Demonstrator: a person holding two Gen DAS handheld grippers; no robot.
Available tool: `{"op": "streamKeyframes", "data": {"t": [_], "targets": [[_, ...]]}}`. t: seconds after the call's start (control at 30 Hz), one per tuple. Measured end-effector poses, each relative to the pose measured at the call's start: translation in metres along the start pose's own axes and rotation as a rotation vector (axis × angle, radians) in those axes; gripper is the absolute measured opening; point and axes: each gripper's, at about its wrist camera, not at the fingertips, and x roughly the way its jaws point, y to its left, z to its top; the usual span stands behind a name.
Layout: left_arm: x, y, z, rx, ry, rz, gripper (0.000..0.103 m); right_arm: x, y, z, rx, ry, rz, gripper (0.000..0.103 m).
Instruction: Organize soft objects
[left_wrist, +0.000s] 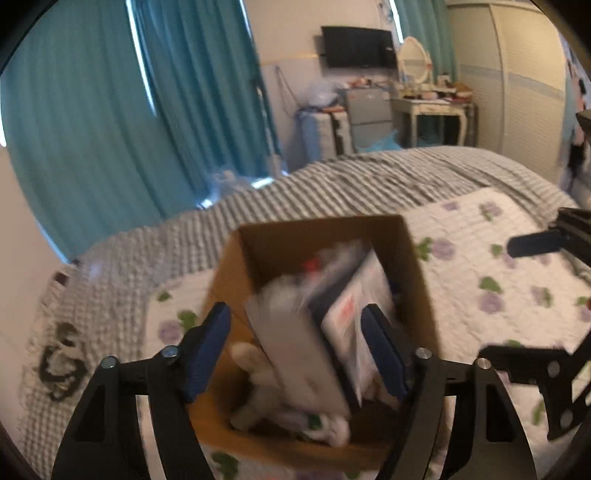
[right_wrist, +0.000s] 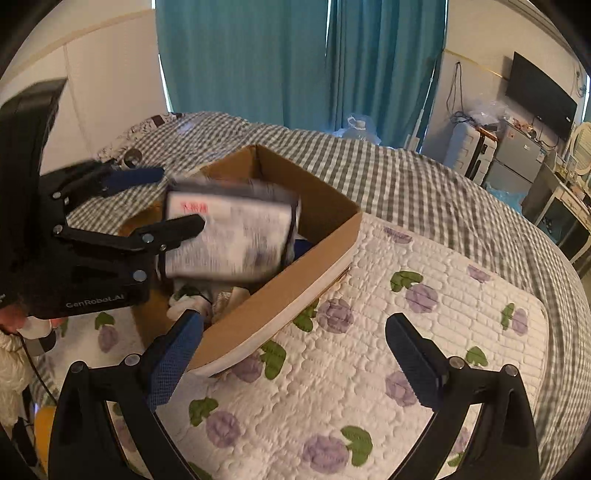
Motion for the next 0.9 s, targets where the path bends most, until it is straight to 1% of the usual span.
{"op": "streamKeyframes", "data": {"t": [0.03,0.17,0.27,0.37,0.43,0.47,0.53,0.63,0.77,0.8,0.83,0.9], "targets": [[0.003,0.001,0.000,-0.004,-0.010,0.012,0.074,0.003,0.000,0.000,0.001,0.001,-0.001,0.100],[0.006,0.015,0.002,-0.050,-0.012,0.003,0.074,0.011,-0.005,-0.003,0.021,0.004,0.000,0.100],[-0.007,0.026,0.004,-0.085,-0.036,0.007,0.074,0.005,-0.011,-0.003,0.056,-0.009,-0.013,0.100],[-0.032,0.031,0.011,-0.113,-0.079,0.010,0.074,-0.018,-0.015,0.000,0.088,-0.047,-0.047,0.100],[-0.056,0.031,0.017,-0.120,-0.109,0.009,0.074,-0.044,-0.013,0.004,0.085,-0.099,-0.091,0.100],[-0.065,0.031,0.019,-0.124,-0.123,0.010,0.074,-0.065,-0.012,0.005,0.094,-0.151,-0.112,0.100],[-0.090,0.029,0.023,-0.122,-0.160,0.021,0.074,-0.098,-0.011,0.009,0.120,-0.214,-0.127,0.100],[-0.139,0.018,0.031,-0.114,-0.244,0.039,0.074,-0.147,-0.005,0.012,0.152,-0.319,-0.147,0.100],[-0.195,0.007,0.035,-0.144,-0.358,0.071,0.075,-0.205,0.015,0.011,0.162,-0.431,-0.185,0.100],[-0.208,0.005,0.036,-0.154,-0.379,0.078,0.078,-0.214,0.018,0.009,0.161,-0.445,-0.189,0.101],[-0.220,0.003,0.038,-0.169,-0.400,0.092,0.088,-0.222,0.022,0.007,0.160,-0.459,-0.189,0.102],[-0.238,0.002,0.035,-0.192,-0.445,0.106,0.089,-0.240,0.026,0.000,0.170,-0.493,-0.189,0.102]]}}
